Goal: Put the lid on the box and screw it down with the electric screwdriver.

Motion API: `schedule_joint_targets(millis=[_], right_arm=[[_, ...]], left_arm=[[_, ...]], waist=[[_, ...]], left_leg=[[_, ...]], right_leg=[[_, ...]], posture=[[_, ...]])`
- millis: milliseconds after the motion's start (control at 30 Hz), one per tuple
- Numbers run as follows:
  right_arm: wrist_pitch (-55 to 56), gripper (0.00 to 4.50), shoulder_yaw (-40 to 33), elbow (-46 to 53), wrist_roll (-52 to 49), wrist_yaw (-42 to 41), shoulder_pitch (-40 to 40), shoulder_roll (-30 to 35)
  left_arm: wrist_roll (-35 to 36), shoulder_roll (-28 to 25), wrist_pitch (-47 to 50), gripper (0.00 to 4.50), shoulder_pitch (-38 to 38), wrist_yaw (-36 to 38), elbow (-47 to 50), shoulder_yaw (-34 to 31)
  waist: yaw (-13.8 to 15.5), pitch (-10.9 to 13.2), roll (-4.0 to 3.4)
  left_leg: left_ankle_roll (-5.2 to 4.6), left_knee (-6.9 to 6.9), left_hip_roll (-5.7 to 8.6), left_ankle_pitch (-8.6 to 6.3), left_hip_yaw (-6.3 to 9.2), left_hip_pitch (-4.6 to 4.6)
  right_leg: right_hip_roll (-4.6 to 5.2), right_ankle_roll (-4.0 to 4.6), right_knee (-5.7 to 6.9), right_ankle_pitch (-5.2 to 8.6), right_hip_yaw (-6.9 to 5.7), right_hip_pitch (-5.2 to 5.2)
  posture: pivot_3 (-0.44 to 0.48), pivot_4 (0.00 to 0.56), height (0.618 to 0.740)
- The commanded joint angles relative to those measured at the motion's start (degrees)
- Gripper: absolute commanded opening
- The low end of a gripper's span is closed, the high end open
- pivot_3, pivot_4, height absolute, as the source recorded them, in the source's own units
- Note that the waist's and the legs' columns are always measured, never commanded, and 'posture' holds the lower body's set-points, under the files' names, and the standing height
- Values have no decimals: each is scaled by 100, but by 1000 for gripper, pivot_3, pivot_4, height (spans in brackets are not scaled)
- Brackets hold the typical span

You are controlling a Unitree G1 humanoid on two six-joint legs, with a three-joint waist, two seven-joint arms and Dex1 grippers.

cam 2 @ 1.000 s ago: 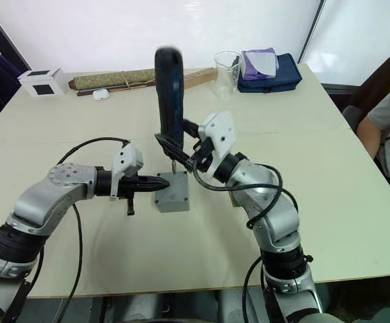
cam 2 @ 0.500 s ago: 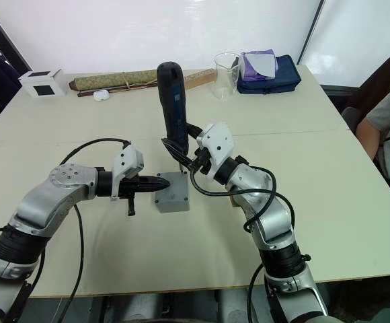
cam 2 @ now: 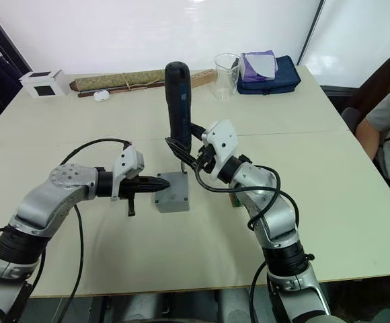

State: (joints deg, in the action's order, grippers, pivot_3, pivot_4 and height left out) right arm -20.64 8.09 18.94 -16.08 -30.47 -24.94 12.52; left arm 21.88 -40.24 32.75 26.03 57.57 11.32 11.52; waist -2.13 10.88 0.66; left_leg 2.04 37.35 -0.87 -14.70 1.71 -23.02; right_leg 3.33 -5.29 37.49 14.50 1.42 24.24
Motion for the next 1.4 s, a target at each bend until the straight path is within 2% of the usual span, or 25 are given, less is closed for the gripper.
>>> schedule_joint_targets(millis=[33,300,567,733,1033,1167,1400], right_arm=[[20,2160,-97,188,-30,-11,-65,110],[-7,2160,-125,180,-116,-47,-60,193],[-113,2160,189,23,93,-147,139,343],[-199,2160,379,-197,325,-17,262,345],[-88,2160,632,-313,484,32,634,290],[-112,2160,732,-459,706,74,576,344],[-350,2160,715,-630,715,222,410,201]], left_arm=[[-210,-15,57,0,-90,35,-162,186],[-263,-31,52,0,-147,38,-91,224],[-279,-15,64,0,-141,45,-112,260],[-309,-25,51,0,-227,35,-94,282],[-274,-17,155,0,-303,-22,87,277],[-290,6,190,0,-284,-20,103,289],[-336,39,188,0,-274,-1,87,303]], waist=[[1,0,0],[6,0,0],[8,-3,0],[3,-29,6],[3,-131,29],[-5,-137,32],[8,-148,35]], left_leg=[[0,0,0,0,0,1],[0,0,0,0,0,2],[0,0,0,0,0,5],[-4,-25,-1,-3,-1,85],[-8,-33,-2,-6,0,113],[-18,-42,-3,-14,-1,166],[-19,-42,-3,-14,1,166]], right_leg=[[0,0,0,0,0,0],[0,0,0,0,0,-2],[0,0,0,0,0,-5],[-1,1,-29,4,-1,-85],[-1,15,-36,19,-2,-113],[0,34,-43,51,-2,-162],[2,40,-43,58,-2,-163]], posture=[[0,150,740],[0,150,740],[0,150,740],[0,150,740],[0,150,740],[0,150,740],[0,150,740]])
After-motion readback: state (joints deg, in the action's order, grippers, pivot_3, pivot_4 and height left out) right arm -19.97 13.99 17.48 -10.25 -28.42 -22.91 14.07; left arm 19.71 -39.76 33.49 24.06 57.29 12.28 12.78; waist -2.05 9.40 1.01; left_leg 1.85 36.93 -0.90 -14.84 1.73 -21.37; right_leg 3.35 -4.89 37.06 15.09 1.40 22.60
